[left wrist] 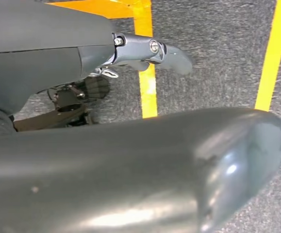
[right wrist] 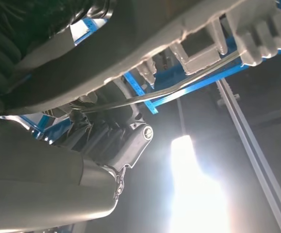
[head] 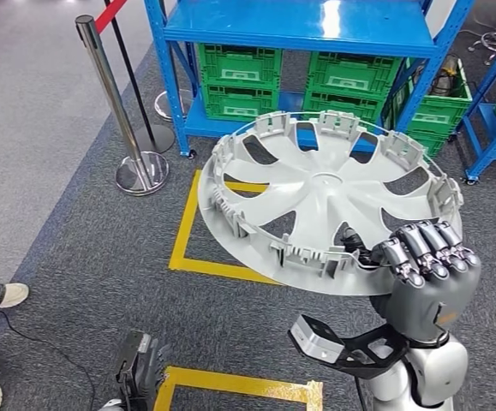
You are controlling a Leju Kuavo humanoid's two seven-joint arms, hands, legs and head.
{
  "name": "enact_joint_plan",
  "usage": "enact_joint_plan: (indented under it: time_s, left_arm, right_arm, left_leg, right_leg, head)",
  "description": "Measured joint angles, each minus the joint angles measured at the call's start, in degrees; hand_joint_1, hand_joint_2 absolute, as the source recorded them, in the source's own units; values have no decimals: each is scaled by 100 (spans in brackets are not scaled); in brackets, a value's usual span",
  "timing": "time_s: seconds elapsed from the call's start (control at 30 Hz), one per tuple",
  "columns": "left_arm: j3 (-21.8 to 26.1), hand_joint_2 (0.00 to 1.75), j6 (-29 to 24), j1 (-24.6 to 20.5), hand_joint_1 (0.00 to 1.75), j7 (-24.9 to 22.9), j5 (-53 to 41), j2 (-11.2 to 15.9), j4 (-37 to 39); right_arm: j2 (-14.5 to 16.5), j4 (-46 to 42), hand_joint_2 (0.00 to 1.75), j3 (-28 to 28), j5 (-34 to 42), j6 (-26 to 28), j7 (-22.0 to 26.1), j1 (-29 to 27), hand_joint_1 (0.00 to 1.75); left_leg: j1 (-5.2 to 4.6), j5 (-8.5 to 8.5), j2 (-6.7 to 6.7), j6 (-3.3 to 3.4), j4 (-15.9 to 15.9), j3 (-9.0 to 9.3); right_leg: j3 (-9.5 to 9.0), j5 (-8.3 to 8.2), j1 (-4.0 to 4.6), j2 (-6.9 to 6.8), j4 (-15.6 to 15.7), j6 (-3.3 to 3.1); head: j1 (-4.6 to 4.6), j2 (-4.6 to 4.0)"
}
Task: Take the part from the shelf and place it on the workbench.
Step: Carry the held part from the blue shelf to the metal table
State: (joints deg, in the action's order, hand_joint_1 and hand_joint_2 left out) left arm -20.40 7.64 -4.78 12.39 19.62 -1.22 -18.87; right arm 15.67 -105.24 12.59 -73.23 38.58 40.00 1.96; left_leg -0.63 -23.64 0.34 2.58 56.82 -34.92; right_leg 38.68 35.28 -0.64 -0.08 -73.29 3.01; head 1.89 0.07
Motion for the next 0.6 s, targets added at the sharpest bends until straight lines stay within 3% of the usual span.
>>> enact_joint_plan:
  time_s: [0.1, 0.17, 0.23, 0.3, 0.33, 0.4, 0.43, 0.47, 0.5, 0.53, 0.6]
  left_arm:
    - [-3, 0, -4, -3, 0, 0, -14, 3, 9]
    - [-4, 0, -5, -5, 0, 0, -18, 10, 11]
    - [-5, 0, -9, -2, 0, 0, -20, 14, 18]
    - [-7, 0, -12, 0, 0, 0, -21, 24, 27]
    - [-9, 0, -12, 1, 0, 0, -21, 27, 30]
    - [-15, 0, -12, 0, 0, -1, -18, 25, 31]
    - [-19, 0, -13, 0, 0, -2, -9, 21, 32]
    - [-22, 0, -16, 2, 0, -3, 3, 17, 32]
    - [-25, 0, -21, 3, 0, -7, 19, 13, 33]
    - [-25, 0, -27, 4, 0, -10, 38, 11, 33]
    - [-25, 0, -43, -3, 0, -18, 67, 23, 34]
  right_arm:
    - [0, 5, 175, -14, 2, 0, 1, 1, 175]
    - [0, 8, 175, -15, 8, 0, 1, 2, 175]
    - [0, 10, 175, -19, 11, 0, 1, 1, 175]
    - [3, 11, 175, -20, 12, 0, 0, 4, 175]
    - [6, 12, 175, -20, 13, 0, 0, 6, 175]
    - [10, 17, 175, -19, 13, 0, 0, 7, 175]
    - [11, 22, 175, -20, 8, 0, 0, 7, 175]
    - [11, 28, 175, -22, 1, 0, 0, 7, 175]
    - [11, 33, 175, -24, -8, 0, 0, 7, 175]
    - [11, 37, 175, -26, -18, 0, 0, 7, 175]
    - [12, 38, 175, -30, -30, 0, 0, 7, 175]
  left_leg:
    - [28, 52, -7, -76, 44, -76]
    - [16, 96, -16, -144, 85, -120]
    - [12, 156, -20, -219, 100, -150]
    - [29, 47, -24, -292, 196, -220]
    - [38, -134, -26, -326, 377, -294]
    - [54, -661, -26, -383, 1098, -520]
    - [60, -858, -26, -396, 1495, -623]
    - [62, -944, -26, -397, 1770, -662]
    - [62, -914, -26, -384, 1831, -606]
    - [57, -794, -27, -356, 1635, -429]
    - [31, -556, -33, -242, 787, 139]
  right_leg:
    - [-715, -437, -33, -2, 1122, 44]
    - [-970, -513, -30, 14, 1546, 14]
    - [-922, -545, -17, 30, 1537, -73]
    - [-842, -607, -25, 20, 1532, -184]
    - [-792, -651, -32, 13, 1536, -245]
    - [-688, -725, -25, 9, 1534, -319]
    - [-630, -762, -16, 9, 1532, -334]
    - [-576, -796, -4, 9, 1531, -341]
    - [-531, -831, 10, 9, 1530, -344]
    - [-498, -861, 26, 11, 1529, -344]
    - [-462, -907, 55, 11, 1528, -335]
  head:
    - [-5, 0]
    - [-4, 0]
    - [1, 0]
    - [10, 0]
    - [23, 0]
    - [49, 0]
    - [54, 0]
    - [54, 0]
    - [55, 0]
    - [55, 0]
    - [49, 0]
